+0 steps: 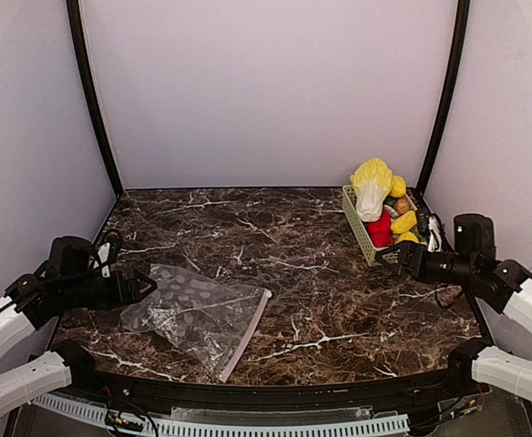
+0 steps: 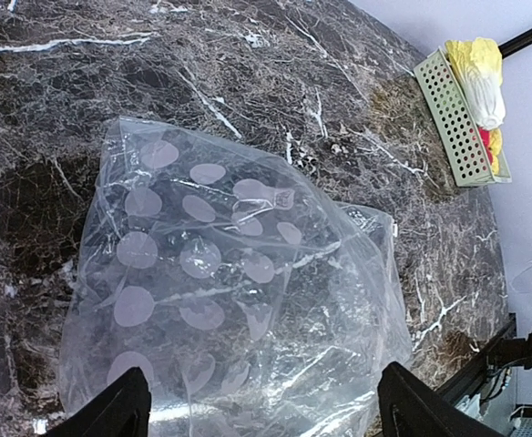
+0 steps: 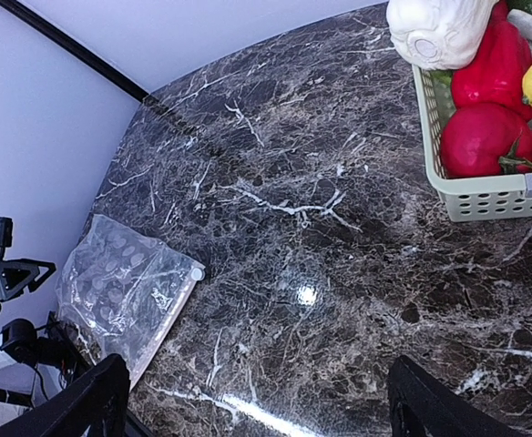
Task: Place the food in the zip-top bag and seal the zipper
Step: Pick up the zipper food storage bag at the center of the board, then pass from the left arm to the right, then pass from the right arm to the left, then unzip the zipper from the zipper food storage bag.
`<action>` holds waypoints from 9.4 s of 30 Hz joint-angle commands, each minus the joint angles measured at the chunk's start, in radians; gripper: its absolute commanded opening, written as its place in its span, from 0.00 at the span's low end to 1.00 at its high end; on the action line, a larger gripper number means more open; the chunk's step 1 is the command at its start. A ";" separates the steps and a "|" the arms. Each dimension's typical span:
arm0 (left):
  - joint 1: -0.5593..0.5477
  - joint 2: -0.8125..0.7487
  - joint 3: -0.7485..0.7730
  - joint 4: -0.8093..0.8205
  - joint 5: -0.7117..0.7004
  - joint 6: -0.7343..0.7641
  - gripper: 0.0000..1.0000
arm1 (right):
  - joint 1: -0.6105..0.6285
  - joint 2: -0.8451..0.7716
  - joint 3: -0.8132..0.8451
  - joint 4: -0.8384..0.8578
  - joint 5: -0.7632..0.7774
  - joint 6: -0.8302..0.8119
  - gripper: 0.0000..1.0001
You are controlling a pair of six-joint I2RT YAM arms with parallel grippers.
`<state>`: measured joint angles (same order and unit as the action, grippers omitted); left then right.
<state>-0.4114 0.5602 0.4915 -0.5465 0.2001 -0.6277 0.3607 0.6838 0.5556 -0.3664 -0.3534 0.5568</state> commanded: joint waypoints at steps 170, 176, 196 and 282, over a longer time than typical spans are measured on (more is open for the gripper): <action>-0.405 0.708 0.551 0.654 0.844 0.593 0.91 | 0.628 0.656 0.540 0.271 -0.473 -0.183 0.00; -0.459 0.742 0.573 0.562 0.807 0.663 0.74 | 0.640 0.662 0.545 0.286 -0.463 -0.176 0.00; -0.494 0.769 0.606 0.430 0.697 0.751 0.37 | 0.649 0.652 0.525 0.298 -0.432 -0.173 0.00; -0.254 0.542 0.493 0.686 0.496 0.544 0.01 | 0.809 0.718 0.289 0.453 0.077 -0.148 0.00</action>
<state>-0.7197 1.1694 0.9760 0.0204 0.7532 -0.0650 1.1477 1.3693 0.9127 0.2108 -0.2596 0.3832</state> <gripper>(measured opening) 0.010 0.053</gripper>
